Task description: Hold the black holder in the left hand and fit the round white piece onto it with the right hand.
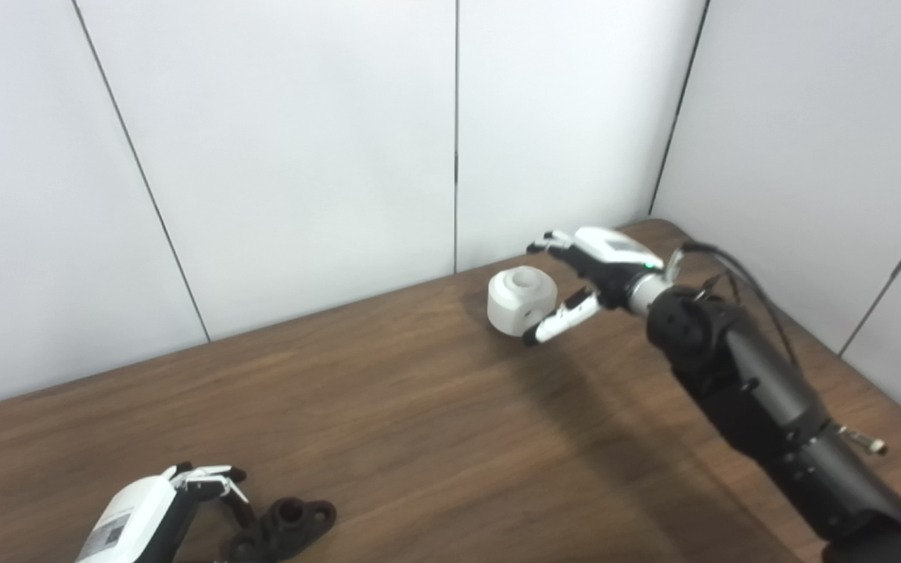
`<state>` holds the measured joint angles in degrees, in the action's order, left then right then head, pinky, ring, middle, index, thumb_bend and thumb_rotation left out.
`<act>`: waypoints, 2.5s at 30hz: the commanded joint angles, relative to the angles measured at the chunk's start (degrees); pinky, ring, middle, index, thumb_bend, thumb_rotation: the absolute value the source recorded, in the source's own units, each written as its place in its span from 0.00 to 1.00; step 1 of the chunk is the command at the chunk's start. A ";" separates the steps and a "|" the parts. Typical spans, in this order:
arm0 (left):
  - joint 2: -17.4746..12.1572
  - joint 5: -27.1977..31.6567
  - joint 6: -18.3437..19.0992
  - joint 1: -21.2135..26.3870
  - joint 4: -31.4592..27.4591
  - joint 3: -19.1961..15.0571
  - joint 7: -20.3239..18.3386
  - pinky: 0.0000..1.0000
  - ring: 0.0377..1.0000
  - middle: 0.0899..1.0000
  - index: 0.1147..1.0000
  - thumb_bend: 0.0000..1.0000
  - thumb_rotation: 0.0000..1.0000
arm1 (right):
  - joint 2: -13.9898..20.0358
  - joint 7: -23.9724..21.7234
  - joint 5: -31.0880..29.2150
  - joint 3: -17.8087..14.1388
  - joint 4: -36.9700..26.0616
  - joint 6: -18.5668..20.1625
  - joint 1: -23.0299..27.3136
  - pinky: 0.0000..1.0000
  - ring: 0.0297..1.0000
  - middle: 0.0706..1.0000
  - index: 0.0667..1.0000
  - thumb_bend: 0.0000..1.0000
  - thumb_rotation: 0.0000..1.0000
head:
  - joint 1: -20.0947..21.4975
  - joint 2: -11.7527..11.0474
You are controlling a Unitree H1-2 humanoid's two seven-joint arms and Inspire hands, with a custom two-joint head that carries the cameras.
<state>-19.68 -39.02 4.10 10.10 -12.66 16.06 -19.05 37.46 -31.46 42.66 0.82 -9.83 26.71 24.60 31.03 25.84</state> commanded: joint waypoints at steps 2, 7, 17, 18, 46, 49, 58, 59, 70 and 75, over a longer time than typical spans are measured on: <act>-0.41 0.16 -1.15 1.49 -1.19 -0.76 1.26 1.00 0.84 0.78 0.42 0.51 0.04 | 2.27 -2.79 1.35 -2.47 -3.93 0.20 2.63 0.71 0.93 0.95 0.88 1.00 0.50 | 0.12 -0.07; -0.23 -0.16 -1.11 1.62 -0.91 -0.63 1.29 1.00 0.83 0.78 0.42 0.51 0.04 | 3.53 -5.02 0.46 -3.76 -5.39 0.18 2.97 0.62 0.88 0.90 0.85 1.00 0.51 | 0.04 -0.14; -0.26 0.17 -2.37 0.81 -0.72 -0.77 2.14 1.00 0.82 0.77 0.42 0.51 0.04 | 4.51 -4.24 3.05 -2.71 -2.24 0.01 5.01 0.71 0.92 0.94 0.88 1.00 0.43 | -0.69 -0.44; -0.27 0.17 -2.46 0.67 -0.81 -0.77 2.18 1.00 0.82 0.77 0.42 0.51 0.04 | 4.40 -3.99 3.26 -2.25 -1.26 0.01 5.42 0.74 0.94 0.94 0.88 1.00 0.43 | -0.77 -0.51; -0.73 -0.24 -1.05 -3.89 -6.25 -1.96 -0.43 0.92 0.83 0.78 0.42 0.51 0.04 | 1.03 5.63 4.30 13.86 18.63 -7.15 13.32 0.93 0.98 1.00 0.88 1.00 0.37 | -3.08 0.32; -0.80 -0.42 -1.18 -4.19 -6.45 -2.04 -0.34 0.92 0.83 0.78 0.42 0.51 0.04 | 0.98 5.45 4.56 14.75 18.72 -7.58 13.77 0.94 0.98 1.00 0.88 1.00 0.38 | -2.95 0.35; -0.94 -0.21 -1.52 -5.46 -7.69 -2.42 -0.53 0.94 0.83 0.79 0.42 0.51 0.04 | 1.39 5.07 6.11 17.10 19.41 -8.72 16.26 0.94 0.97 1.00 0.87 1.00 0.36 | -3.05 0.62; -0.95 0.00 -1.56 -5.56 -7.77 -2.45 -0.57 0.95 0.83 0.79 0.42 0.51 0.04 | 1.36 5.10 6.29 17.27 19.62 -8.85 16.57 0.94 0.97 1.00 0.87 1.00 0.36 | -3.05 0.62; -1.35 0.32 -1.66 -6.53 -9.02 -2.71 -1.31 1.00 0.84 0.79 0.42 0.51 0.04 | 1.98 5.03 7.53 17.10 19.31 -9.67 17.91 0.93 0.96 1.00 0.87 1.00 0.37 | -2.39 1.06; -1.66 0.99 -1.94 -6.84 -9.50 -2.84 -1.60 1.00 0.84 0.79 0.42 0.51 0.04 | 2.77 5.66 8.33 16.45 19.66 -10.13 18.30 0.91 0.95 0.99 0.86 1.00 0.38 | -1.84 1.32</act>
<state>-20.16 -38.65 3.17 2.46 -19.74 13.96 -21.06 37.54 -27.32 50.19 18.68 10.70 17.41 39.00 29.18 27.16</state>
